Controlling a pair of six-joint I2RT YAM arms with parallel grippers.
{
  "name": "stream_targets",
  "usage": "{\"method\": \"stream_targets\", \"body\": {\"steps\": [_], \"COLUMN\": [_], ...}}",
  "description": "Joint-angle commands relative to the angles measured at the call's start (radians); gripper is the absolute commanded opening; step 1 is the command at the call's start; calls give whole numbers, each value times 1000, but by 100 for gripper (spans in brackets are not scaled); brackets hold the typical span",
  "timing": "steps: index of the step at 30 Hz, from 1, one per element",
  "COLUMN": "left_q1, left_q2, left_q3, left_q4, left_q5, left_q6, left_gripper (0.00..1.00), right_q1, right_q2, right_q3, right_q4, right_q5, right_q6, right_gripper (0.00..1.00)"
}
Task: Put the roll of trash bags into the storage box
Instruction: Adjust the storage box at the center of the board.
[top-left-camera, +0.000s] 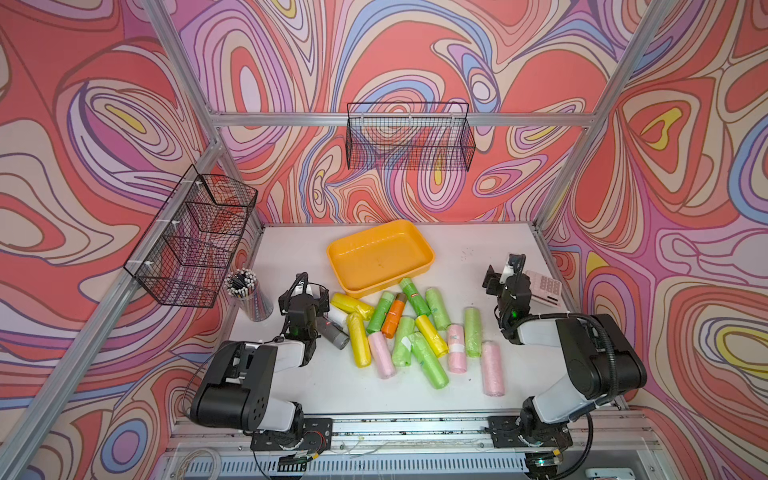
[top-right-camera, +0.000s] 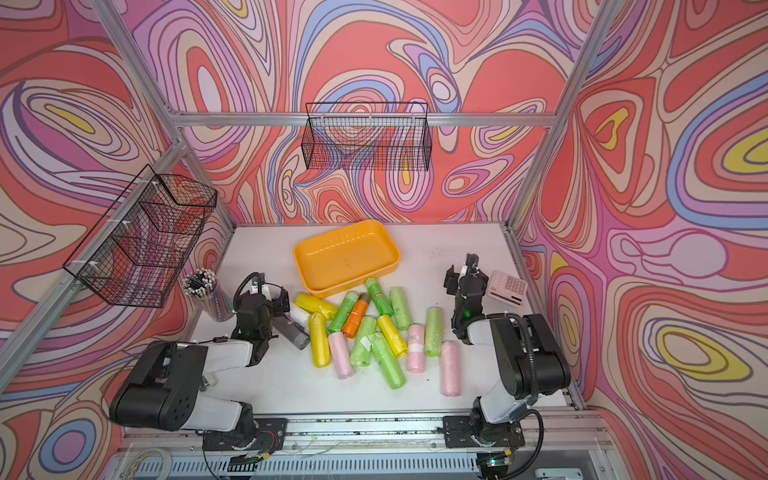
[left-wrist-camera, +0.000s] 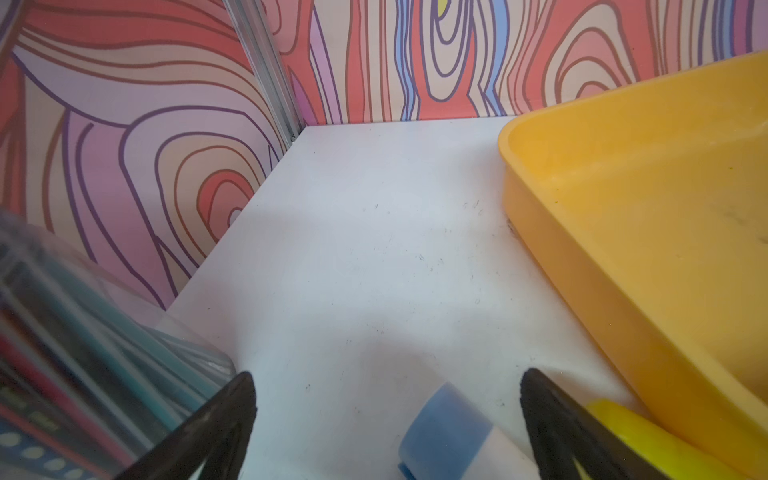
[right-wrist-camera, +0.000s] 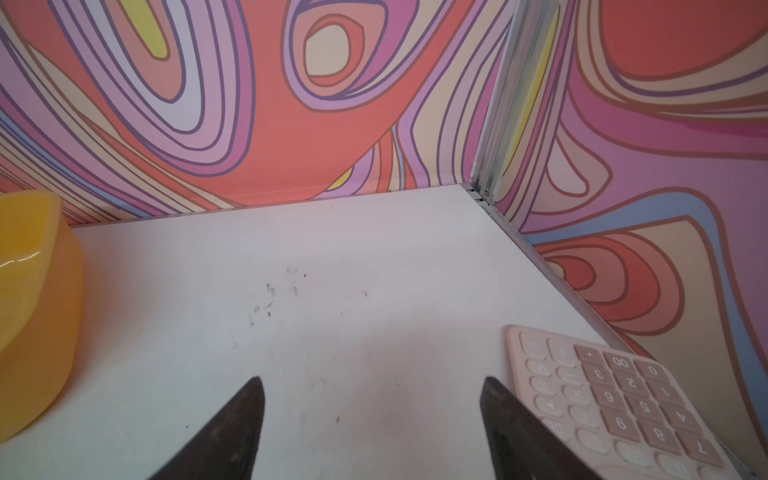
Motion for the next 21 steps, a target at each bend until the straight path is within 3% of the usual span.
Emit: {"method": "stream_targets", "body": {"steps": [1, 3, 10, 17, 21], "left_q1": [-34, -44, -77, -77, -77], "left_q2": [-82, -122, -204, -133, -45], "left_q3": [38, 45, 289, 489, 570], "left_q4": [-65, -111, -671, -965, -1028], "left_q5": [-150, -142, -48, 91, 156], "left_q6": [19, -16, -274, -507, -546], "left_gripper": [100, 100, 100, 99, 93], "right_q1": [22, 23, 23, 22, 23], "right_q2": [-44, -70, -125, -253, -329], "right_q3": [79, 118, 302, 276, 237], "right_q4": [-226, -325, -817, -980, -1041], "right_q5": [44, 2, -95, -284, -383], "right_q6": [57, 121, 296, 349, 358], "right_gripper": [83, 83, 83, 83, 82]}}
